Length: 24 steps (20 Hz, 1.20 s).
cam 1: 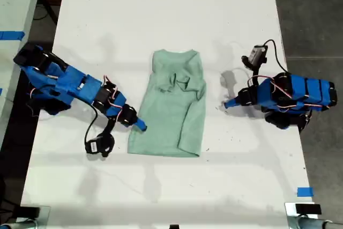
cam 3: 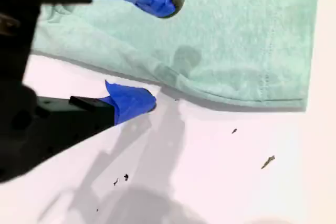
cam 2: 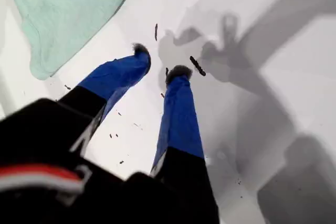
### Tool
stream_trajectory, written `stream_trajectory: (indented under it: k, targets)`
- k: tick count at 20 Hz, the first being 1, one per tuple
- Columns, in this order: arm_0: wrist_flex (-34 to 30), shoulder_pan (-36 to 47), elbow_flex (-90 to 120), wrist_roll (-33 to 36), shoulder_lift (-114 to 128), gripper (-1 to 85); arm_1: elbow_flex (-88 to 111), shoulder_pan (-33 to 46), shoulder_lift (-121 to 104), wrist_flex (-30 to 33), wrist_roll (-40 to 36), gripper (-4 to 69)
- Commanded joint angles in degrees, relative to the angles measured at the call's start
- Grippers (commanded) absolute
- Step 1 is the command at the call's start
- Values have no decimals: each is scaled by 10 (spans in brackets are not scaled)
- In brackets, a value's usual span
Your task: Fold t shirt
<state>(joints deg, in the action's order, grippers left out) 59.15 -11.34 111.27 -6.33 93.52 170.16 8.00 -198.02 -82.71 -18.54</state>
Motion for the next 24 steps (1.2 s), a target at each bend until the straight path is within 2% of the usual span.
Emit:
stream_trajectory:
  k: [1, 4, 6, 8, 10, 12, 14, 15, 17, 18, 21, 24]
  targets:
    - [11, 16, -105, 12, -81, 264, 11, -8, -25, -11, 4, 100]
    - [25, 30, -104, 4, -134, 267, 10, -12, -25, -11, 6, 100]
    - [19, 33, -99, -5, -143, 223, 10, -14, -26, -11, 6, 100]
    - [5, 33, -95, -11, -147, 1, 11, -14, -26, -11, 6, 100]
    - [-27, 32, -91, -22, -171, 0, 11, -14, -26, -11, 6, 100]
    - [-89, 27, -79, -43, -193, 0, 11, -17, -26, -11, 5, 100]
    - [-89, 19, -88, -91, -205, 0, 11, -25, -26, -12, 10, 100]
    - [-13, 6, -142, -129, -206, 0, 10, -28, -26, -13, 12, 100]
    - [208, -8, -310, -194, -232, 0, 10, -30, -26, -13, 15, 100]
    - [274, -7, -362, -207, -239, 0, 10, -26, -26, -13, 14, 100]
    - [313, 5, -359, -223, -184, 0, 7, -25, -26, -13, 10, 100]
    - [308, 18, -327, -216, -95, 0, 4, -33, -26, -17, 15, 100]
